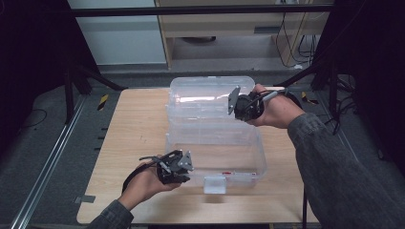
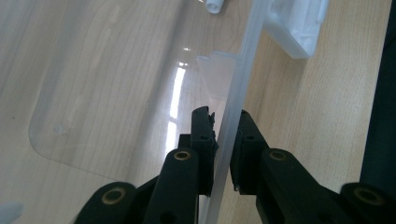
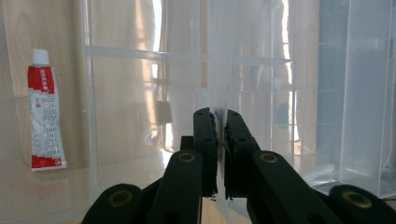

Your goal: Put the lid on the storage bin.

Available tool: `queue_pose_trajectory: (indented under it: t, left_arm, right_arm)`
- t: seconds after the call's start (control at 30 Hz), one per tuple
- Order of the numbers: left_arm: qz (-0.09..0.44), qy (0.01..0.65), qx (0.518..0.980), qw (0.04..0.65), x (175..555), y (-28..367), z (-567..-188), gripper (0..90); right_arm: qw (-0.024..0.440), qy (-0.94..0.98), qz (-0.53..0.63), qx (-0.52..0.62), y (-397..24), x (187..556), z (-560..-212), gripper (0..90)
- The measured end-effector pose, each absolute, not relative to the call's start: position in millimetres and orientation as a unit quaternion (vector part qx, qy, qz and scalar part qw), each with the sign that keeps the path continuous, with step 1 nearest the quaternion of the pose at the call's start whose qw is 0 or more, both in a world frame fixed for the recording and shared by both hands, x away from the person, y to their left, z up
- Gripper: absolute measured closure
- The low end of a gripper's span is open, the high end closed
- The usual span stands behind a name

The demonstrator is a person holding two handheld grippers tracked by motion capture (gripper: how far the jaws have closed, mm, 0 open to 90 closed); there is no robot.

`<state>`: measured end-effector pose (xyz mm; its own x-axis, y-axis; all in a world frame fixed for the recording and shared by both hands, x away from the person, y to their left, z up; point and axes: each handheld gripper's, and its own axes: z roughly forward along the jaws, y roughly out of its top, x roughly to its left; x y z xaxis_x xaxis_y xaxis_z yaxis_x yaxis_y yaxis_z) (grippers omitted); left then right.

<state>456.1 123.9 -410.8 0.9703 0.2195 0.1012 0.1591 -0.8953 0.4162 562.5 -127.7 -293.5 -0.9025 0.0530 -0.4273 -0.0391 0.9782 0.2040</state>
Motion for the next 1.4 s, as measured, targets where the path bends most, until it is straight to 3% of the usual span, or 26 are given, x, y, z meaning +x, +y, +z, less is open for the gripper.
queue_pose_trajectory:
  t: [0.37,0.4,0.57,0.63,0.67,1.4]
  left_arm:
    - [0.082,0.105,0.969,0.208,461.9,121.3,-411.2,79.8]
    - [0.076,0.127,0.967,0.208,458.9,121.2,-411.9,79.7]
    - [0.088,0.105,0.969,0.203,461.4,120.8,-411.0,79.1]
    - [0.083,0.127,0.967,0.205,458.0,120.5,-411.9,78.8]
    - [0.09,0.105,0.97,0.202,461.3,120.5,-410.9,78.7]
    - [0.089,0.13,0.966,0.206,456.3,121.4,-412.8,76.1]
  right_arm:
    - [0.23,0.967,0.108,0.008,-129.1,563.8,-293.6,85.4]
    - [0.232,0.967,0.109,0.005,-129.3,558.0,-292.6,85.5]
    - [0.24,0.964,0.117,-0.002,-131.9,542.7,-293.2,85.3]
    - [0.243,0.963,0.118,-0.002,-132.9,536.7,-293.9,85.2]
    - [0.246,0.962,0.12,-0.001,-133.5,533.6,-294.5,85.1]
    - [0.26,0.955,0.144,-0.005,-143.0,484.8,-306.1,84.3]
